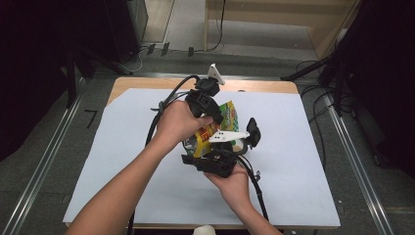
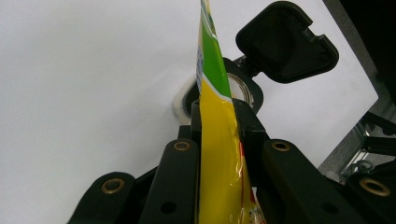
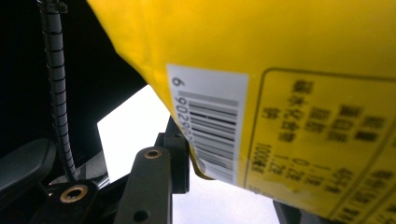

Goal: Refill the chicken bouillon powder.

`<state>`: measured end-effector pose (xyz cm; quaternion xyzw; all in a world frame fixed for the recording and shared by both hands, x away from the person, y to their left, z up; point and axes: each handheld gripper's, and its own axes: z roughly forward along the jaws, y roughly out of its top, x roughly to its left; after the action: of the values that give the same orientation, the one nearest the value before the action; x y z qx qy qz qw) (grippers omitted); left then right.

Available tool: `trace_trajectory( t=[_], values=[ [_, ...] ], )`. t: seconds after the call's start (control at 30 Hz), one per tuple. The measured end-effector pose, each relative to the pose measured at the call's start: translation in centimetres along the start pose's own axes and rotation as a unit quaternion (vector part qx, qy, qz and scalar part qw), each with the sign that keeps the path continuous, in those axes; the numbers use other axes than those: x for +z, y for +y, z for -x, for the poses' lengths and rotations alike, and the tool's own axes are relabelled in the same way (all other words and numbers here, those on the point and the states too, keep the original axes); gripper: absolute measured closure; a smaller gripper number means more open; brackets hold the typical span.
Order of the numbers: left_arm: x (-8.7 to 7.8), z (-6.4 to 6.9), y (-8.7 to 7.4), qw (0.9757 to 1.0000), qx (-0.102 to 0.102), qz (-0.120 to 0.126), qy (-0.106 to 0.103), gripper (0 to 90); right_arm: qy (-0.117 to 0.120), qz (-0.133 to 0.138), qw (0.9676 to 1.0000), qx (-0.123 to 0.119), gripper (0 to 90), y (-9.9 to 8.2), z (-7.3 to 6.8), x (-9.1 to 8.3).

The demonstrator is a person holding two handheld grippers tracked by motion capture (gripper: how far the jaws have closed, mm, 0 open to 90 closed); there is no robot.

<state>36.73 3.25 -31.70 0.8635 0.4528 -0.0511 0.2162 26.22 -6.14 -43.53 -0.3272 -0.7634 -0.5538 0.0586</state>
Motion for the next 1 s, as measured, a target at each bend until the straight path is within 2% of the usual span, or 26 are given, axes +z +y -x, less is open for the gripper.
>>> trace_trajectory(
  t=[0.77,1.0],
  values=[
    [0.32,-0.02,0.07,1.0,0.003,-0.001,-0.003,81.9,-0.004,-0.003,1.0,0.0,68.2,-0.16,0.24,-0.08],
    [0.46,-0.36,0.22,0.9997,-0.011,-0.002,-0.022,81.8,-0.005,-0.006,1.0,-0.001,68.2,-0.16,0.26,-0.23]
  ],
)
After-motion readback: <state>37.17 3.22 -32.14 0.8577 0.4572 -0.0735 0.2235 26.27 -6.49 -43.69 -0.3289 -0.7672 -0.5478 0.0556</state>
